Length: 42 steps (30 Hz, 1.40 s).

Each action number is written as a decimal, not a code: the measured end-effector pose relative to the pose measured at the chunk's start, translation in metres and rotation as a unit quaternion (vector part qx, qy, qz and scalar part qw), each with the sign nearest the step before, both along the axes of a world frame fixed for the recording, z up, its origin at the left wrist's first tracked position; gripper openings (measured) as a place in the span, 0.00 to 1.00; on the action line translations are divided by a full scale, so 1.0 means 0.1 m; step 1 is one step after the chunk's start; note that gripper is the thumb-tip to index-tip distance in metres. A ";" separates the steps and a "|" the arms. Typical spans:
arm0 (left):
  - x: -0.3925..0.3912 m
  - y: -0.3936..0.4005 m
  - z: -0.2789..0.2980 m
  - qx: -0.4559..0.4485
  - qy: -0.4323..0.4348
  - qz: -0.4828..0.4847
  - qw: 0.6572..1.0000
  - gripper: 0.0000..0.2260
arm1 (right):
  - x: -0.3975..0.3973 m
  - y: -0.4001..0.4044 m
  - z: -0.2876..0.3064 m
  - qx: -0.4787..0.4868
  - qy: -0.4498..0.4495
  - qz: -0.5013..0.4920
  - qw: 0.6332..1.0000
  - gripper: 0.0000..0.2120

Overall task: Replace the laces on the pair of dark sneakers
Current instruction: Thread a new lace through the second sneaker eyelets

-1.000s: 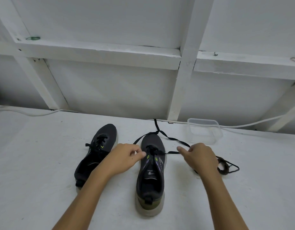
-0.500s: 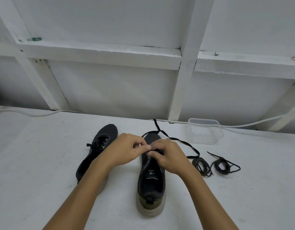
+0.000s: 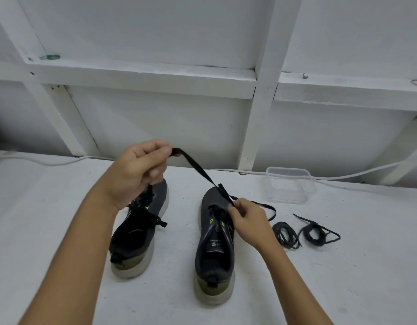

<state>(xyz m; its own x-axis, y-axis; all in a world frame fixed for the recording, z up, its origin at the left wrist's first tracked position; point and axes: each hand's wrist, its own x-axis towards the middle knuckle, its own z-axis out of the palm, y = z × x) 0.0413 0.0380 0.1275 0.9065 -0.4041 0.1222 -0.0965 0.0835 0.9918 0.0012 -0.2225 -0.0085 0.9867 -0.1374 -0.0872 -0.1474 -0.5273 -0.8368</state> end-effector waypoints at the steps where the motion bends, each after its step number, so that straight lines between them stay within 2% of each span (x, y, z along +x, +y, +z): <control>1: 0.00 -0.06 -0.05 0.014 -0.006 0.012 1.000 0.09 | -0.01 0.01 0.03 0.012 -0.009 0.008 1.000 0.06; 3: -0.01 -0.21 -0.15 0.076 -0.023 0.029 0.996 0.05 | -0.03 0.05 0.13 0.034 -0.056 0.040 0.997 0.24; 4: -0.02 -0.28 -0.21 0.105 -0.030 0.025 0.994 0.06 | -0.03 0.08 0.21 0.046 -0.084 0.051 0.994 0.29; 7: -0.06 -0.42 -0.34 0.206 -0.037 0.008 0.978 0.08 | 0.06 0.17 0.43 0.040 -0.133 0.053 0.989 0.40; 10: -0.07 -0.47 -0.41 0.279 -0.032 0.026 0.959 0.07 | 0.13 0.16 0.55 -0.047 -0.131 0.013 0.990 0.46; 12: -0.07 -0.51 -0.42 0.303 -0.037 0.032 0.952 0.08 | 0.11 0.13 0.59 -0.091 -0.173 0.046 0.980 0.37; 15: -0.08 -0.53 -0.43 0.322 -0.052 0.026 0.945 0.08 | 0.10 0.17 0.56 -0.122 -0.230 0.110 0.959 0.10; 16: -0.07 -0.52 -0.43 0.327 -0.054 0.024 0.943 0.08 | 0.10 0.17 0.53 -0.125 -0.225 0.108 0.960 0.06; 18: -0.07 -0.45 -0.46 0.341 -0.054 0.016 0.938 0.08 | 0.14 0.11 0.48 -0.086 -0.188 0.043 0.977 0.06; 20: -0.07 -0.36 -0.51 0.352 -0.041 0.005 0.935 0.08 | 0.20 -0.02 0.45 -0.037 -0.150 -0.068 0.986 0.07; 22: -0.06 -0.28 -0.57 0.356 -0.027 0.006 0.934 0.07 | 0.22 -0.16 0.40 -0.069 -0.122 -0.133 0.981 0.07; 24: -0.04 -0.25 -0.62 0.364 -0.028 0.014 0.931 0.08 | 0.19 -0.19 0.37 -0.122 -0.116 -0.091 0.981 0.13; 26: -0.03 -0.31 -0.64 0.369 -0.036 0.013 0.929 0.08 | 0.15 -0.11 0.37 -0.143 -0.134 0.032 0.980 0.23; 27: -0.03 -0.37 -0.64 0.369 -0.039 0.007 0.929 0.08 | 0.14 -0.06 0.37 -0.141 -0.153 0.092 0.974 0.23; 29: -0.03 -0.48 -0.64 0.366 -0.046 -0.006 0.930 0.08 | 0.14 0.07 0.37 -0.146 -0.196 0.166 0.955 0.12; 30: -0.02 -0.50 -0.64 0.366 -0.047 -0.007 0.930 0.08 | 0.15 0.10 0.36 -0.156 -0.198 0.171 0.952 0.07; 36: -0.04 -0.29 -0.74 0.422 0.000 -0.020 0.906 0.07 | 0.29 -0.20 0.33 -0.135 -0.101 -0.051 0.984 0.08; 40: -0.10 -0.29 -0.91 0.388 0.056 -0.032 0.919 0.09 | 0.29 -0.22 0.28 -0.148 -0.069 -0.054 0.985 0.10; 42: -0.14 -0.36 -1.01 0.345 0.086 0.017 0.934 0.09 | 0.20 -0.13 0.23 -0.193 -0.063 -0.045 0.978 0.22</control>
